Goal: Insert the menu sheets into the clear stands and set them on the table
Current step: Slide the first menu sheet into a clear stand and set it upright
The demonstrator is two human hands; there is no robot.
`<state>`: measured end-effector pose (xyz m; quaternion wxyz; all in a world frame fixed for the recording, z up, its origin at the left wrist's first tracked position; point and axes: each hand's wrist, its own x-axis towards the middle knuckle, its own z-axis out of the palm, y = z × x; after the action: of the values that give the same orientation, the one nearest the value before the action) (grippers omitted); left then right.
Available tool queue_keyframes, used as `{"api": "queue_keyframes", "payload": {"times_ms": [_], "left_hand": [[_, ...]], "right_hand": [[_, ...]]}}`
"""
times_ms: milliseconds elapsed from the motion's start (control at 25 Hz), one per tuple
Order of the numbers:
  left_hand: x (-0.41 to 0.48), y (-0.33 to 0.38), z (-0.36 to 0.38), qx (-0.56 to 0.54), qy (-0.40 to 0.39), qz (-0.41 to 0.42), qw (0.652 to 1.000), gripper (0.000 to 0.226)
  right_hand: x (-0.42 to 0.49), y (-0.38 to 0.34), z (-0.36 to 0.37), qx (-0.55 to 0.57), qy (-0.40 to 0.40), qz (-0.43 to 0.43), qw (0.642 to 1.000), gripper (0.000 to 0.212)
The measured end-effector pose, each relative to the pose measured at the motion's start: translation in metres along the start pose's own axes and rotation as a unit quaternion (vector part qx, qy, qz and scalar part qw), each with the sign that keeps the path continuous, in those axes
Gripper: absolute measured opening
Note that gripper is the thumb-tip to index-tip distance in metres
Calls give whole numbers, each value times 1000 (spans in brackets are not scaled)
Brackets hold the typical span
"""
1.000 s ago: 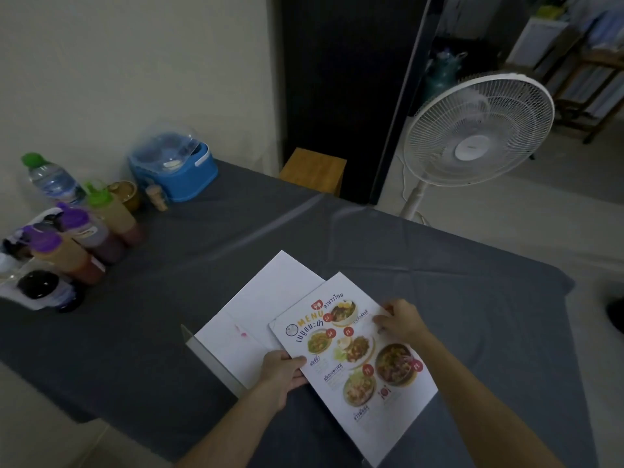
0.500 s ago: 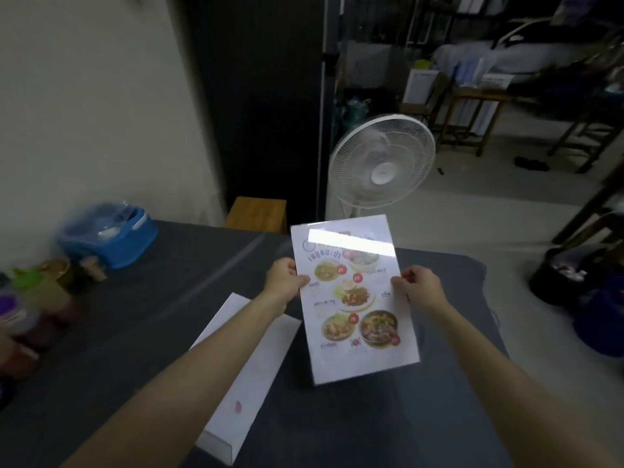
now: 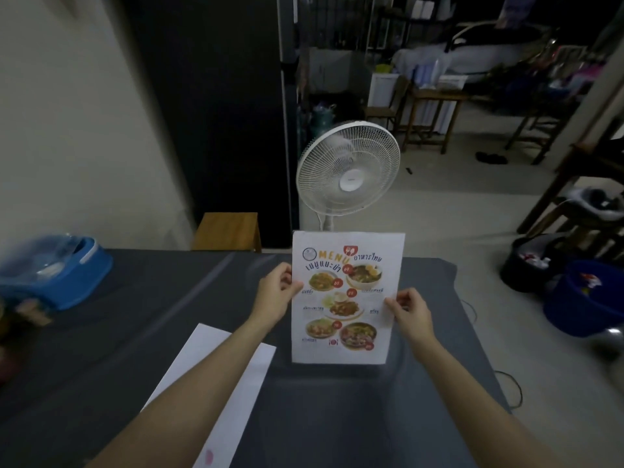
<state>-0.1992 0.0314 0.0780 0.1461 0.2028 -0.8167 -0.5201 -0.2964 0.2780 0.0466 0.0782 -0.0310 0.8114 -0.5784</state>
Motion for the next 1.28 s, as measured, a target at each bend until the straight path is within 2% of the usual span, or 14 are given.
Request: {"api": "queue_keyframes", "payload": {"times_ms": [400, 600, 800, 960, 1040, 1160, 1280], "left_hand": [[-8, -25, 5, -23, 18, -12, 999, 9], [-21, -28, 10, 62, 18, 15, 998, 10], [-26, -22, 10, 87, 10, 13, 996, 16], [-28, -18, 6, 109, -14, -6, 994, 19], [-33, -18, 2, 120, -38, -19, 992, 25], [-51, -22, 1, 202, -50, -48, 977, 35], [-78, -30, 2, 282, -88, -65, 953, 46]], "right_hand": [[9, 19, 16, 6, -16, 0, 1000, 14], [0, 25, 12, 8, -24, 0, 1000, 15], [-2, 22, 11, -5, -33, 9, 999, 16], [-6, 15, 7, -56, -42, -4, 998, 16], [-14, 12, 3, -83, -50, -14, 995, 24], [-29, 22, 0, -139, -72, 11, 988, 38], [-55, 44, 1, -247, -114, 30, 962, 41]]}}
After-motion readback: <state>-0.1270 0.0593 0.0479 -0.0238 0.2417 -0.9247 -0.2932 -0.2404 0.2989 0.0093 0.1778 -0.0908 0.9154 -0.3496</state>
